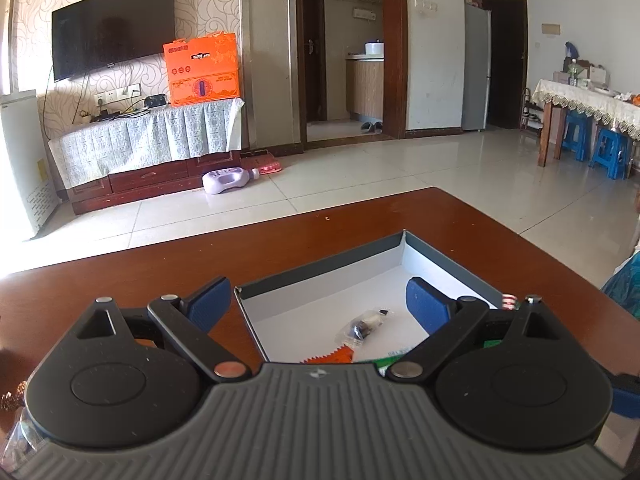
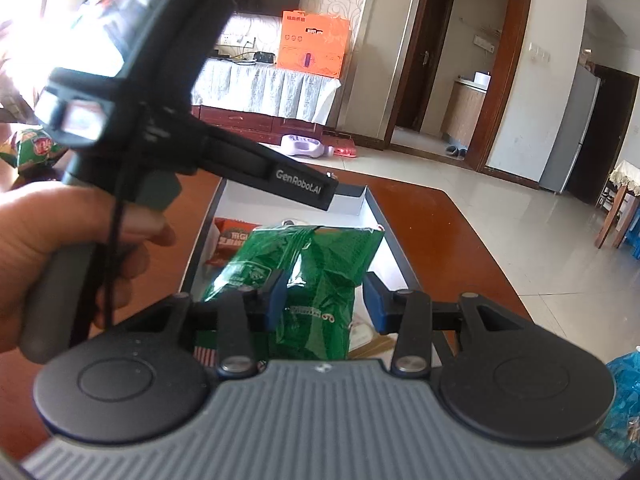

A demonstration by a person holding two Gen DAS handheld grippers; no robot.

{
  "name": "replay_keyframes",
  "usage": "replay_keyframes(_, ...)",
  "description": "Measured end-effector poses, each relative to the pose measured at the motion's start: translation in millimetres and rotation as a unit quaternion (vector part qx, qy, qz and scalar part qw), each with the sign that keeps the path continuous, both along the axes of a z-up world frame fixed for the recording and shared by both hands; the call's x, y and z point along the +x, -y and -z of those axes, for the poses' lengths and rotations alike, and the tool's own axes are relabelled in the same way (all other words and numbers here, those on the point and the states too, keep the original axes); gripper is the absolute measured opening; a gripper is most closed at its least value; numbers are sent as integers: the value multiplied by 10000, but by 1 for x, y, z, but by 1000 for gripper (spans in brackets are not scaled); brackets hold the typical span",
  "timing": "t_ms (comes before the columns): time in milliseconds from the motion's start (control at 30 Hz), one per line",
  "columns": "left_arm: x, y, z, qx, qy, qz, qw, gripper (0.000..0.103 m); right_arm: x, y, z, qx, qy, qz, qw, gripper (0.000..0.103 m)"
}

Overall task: Organize snacks
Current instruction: 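Lower the green chip bag into the box and open the right gripper, then move both tools back from the box over the remaining snacks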

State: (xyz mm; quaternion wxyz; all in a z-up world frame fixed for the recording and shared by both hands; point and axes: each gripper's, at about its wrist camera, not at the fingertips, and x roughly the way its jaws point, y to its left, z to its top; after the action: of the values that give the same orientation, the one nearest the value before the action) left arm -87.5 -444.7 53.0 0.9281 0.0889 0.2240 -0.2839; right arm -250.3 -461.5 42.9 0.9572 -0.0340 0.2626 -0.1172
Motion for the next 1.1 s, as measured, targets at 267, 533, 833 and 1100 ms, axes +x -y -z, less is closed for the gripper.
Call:
replay_keyframes(267, -27, -23, -10, -108, -49, -23, 9999, 96, -16, -5, -11, 266, 339, 111, 9990, 48)
replay_keyframes(533, -60, -48, -23, -194, 189, 8, 9996, 96, -26, -10, -17, 317, 624, 162, 9974, 52)
replay_keyframes(833, -82, -86, -36, -335, 109, -135, 9993, 96, -32, -33, -23, 279, 880, -71, 9957, 54)
replay_keyframes(1100, -91, -141, -44, -256, 177, -576, 9979, 96, -25, -62, -32, 356, 925, -543, 9936, 54)
